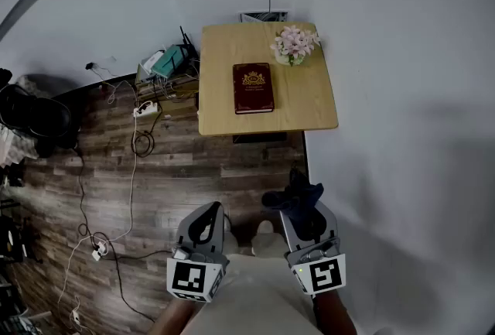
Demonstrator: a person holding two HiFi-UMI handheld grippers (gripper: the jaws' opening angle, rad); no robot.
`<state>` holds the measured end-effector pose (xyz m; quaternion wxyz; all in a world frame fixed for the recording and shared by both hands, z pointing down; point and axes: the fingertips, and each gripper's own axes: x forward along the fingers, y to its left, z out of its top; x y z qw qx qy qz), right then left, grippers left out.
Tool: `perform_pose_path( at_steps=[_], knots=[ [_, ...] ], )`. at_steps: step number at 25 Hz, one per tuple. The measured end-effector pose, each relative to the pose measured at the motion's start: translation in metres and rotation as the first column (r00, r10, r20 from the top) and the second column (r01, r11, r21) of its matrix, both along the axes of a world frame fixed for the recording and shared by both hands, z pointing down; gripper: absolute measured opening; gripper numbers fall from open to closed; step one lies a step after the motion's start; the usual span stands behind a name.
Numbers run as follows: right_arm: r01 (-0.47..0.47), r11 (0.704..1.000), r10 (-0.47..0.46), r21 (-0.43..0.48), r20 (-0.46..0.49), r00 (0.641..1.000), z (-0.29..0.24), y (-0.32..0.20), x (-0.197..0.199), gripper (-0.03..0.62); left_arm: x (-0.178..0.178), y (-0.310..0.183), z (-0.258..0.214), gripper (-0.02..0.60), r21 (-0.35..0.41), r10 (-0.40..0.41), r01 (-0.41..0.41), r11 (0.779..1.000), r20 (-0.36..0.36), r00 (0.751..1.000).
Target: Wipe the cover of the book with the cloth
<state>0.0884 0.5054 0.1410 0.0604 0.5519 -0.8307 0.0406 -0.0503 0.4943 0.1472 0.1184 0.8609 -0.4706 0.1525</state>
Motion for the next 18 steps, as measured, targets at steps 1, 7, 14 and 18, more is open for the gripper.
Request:
perform_pose_path(
  at_steps=[1,7,14,18],
  knots=[
    [0.001,1.000,-0.001,-0.007,-0.003,1.000,0.002,0.001,-0.005,0.160,-0.005,0.000,-0.002,0.006,0.009,0.000,0.000,1.000,0.002,1.000],
    [-0.023,0.999,0.023,-0.024,0.000,1.000,0.004,-0.003,-0.033,0.160,-0.035,-0.008,-0.003,0.006,0.019,0.010,-0.010,1.000,-0.009,1.000],
    [-0.068,0.997,0.070,-0.043,0.037,0.997,0.000,-0.008,-0.064,0.161,-0.073,-0.014,-0.006,0.006,0.019,0.034,-0.033,0.999,-0.041,0.999],
    [-0.097,0.994,0.098,-0.044,0.028,0.995,-0.004,-0.017,-0.082,0.161,-0.104,-0.025,-0.002,0.006,0.009,0.026,-0.026,1.000,-0.051,0.998]
  ],
)
